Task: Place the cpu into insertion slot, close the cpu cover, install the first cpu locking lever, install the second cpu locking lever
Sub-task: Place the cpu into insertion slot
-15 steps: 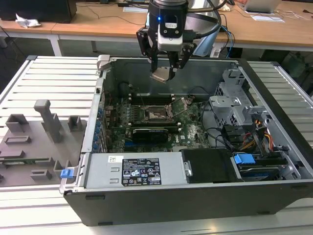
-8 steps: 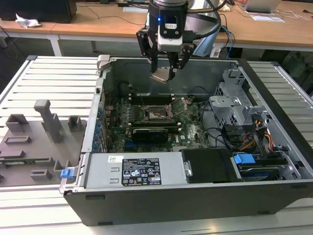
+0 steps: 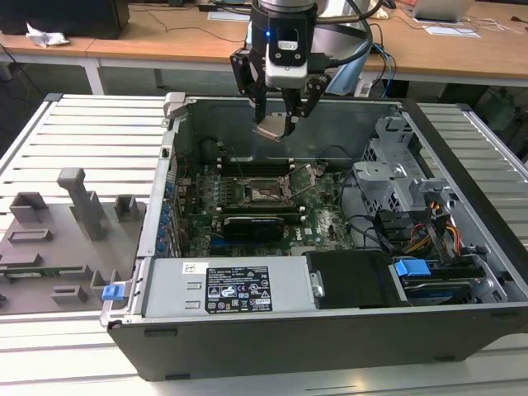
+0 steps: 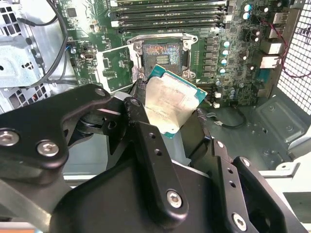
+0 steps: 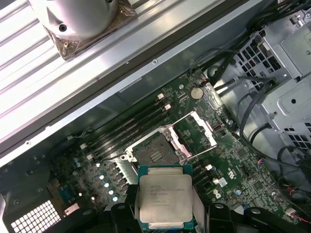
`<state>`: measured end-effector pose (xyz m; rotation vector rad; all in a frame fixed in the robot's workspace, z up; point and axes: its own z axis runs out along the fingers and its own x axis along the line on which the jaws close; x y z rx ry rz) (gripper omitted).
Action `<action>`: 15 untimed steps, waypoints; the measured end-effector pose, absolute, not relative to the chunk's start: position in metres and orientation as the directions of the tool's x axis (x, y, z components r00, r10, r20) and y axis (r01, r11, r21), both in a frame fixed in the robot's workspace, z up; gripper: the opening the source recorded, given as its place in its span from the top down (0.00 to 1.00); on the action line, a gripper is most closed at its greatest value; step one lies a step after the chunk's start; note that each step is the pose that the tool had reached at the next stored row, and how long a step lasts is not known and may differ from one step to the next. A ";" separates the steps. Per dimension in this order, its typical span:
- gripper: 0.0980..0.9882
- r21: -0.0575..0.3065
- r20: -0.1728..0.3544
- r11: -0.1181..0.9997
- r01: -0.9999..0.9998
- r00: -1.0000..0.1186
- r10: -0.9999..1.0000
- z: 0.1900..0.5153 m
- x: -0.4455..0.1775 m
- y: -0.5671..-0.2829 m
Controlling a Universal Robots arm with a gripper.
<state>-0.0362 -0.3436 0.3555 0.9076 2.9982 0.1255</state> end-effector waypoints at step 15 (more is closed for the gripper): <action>0.52 0.079 0.017 0.807 0.585 -0.810 0.586 0.355 -0.036 -0.344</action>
